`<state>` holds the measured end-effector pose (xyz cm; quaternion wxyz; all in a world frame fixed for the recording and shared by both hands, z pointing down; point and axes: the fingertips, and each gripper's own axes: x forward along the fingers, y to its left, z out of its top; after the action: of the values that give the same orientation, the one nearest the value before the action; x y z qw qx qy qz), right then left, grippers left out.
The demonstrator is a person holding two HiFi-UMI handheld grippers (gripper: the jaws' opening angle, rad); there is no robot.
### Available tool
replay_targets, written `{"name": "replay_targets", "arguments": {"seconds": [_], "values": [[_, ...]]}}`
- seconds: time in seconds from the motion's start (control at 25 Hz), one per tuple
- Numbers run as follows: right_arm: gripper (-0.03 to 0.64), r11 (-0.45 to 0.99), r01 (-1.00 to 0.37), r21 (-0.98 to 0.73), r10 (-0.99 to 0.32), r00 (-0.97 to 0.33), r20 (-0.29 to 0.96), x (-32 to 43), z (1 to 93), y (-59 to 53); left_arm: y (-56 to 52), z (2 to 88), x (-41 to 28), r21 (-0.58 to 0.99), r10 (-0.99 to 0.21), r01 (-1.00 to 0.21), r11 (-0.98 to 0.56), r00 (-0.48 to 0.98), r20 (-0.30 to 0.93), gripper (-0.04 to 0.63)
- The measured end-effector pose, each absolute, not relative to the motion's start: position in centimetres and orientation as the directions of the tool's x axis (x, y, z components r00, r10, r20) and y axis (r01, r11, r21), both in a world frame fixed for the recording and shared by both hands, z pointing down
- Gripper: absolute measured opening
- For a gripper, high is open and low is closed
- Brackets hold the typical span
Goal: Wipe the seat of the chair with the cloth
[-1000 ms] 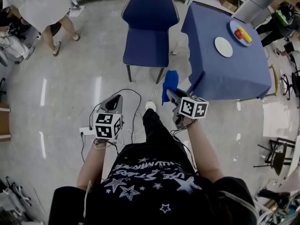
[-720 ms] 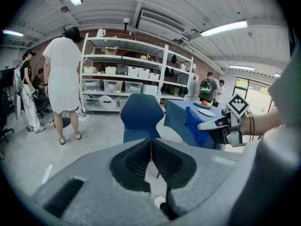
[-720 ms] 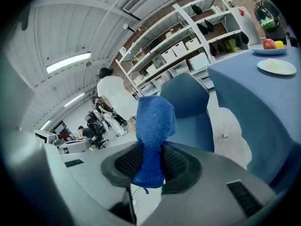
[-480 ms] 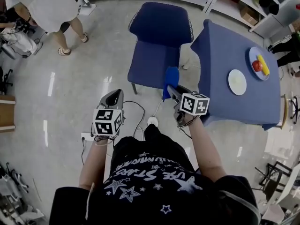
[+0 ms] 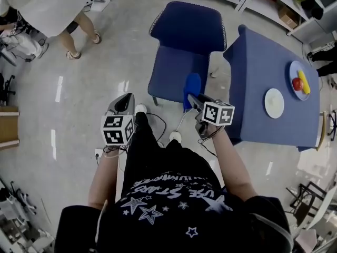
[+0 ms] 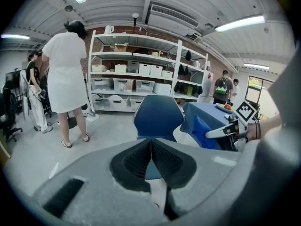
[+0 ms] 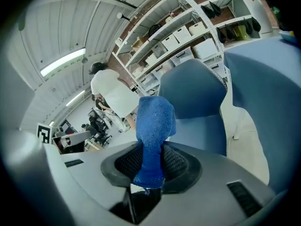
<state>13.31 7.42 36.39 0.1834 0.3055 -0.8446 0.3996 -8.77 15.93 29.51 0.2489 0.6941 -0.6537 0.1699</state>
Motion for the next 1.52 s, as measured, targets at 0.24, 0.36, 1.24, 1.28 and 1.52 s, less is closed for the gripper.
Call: {"name": "replay_targets", "arguments": {"seconds": [0.24,0.36,1.24,1.28,1.52], "values": [[0.109,0.431,-0.731,-0.530,-0.409,-0.681,0.607,11.1,38.2,2.7,7.8,32.5,-11.0,0.140,-0.771,-0.976,-0.165,0.216,0.599,0.020],[0.109,0.393,-0.763,-0.513,-0.409,-0.645,0.646,9.7,40.5,0.6,4.0,34.6,-11.7,0.159,-0.743,-0.963,-0.219,0.270,0.612,0.020],[0.109,0.354,-0.881,-0.313,-0.287,-0.420,0.861,-8.7,61.5,-13.2,-5.1,53.1,-22.2,0.328,-0.544,-0.895,-0.303,0.445,0.711,0.020],[0.109,0.362,-0.879,-0.311,-0.277,-0.420,0.864,-8.9,62.5,-13.5,-4.9,53.9,-22.4,0.323,-0.540,-0.899,-0.297,0.437,0.720,0.020],[0.109,0.400,-0.864,-0.307,-0.218,-0.414,0.884,-10.0,67.5,-15.1,-5.5,57.3,-23.1,0.299,-0.533,-0.914,-0.275,0.404,0.744,0.020]]}}
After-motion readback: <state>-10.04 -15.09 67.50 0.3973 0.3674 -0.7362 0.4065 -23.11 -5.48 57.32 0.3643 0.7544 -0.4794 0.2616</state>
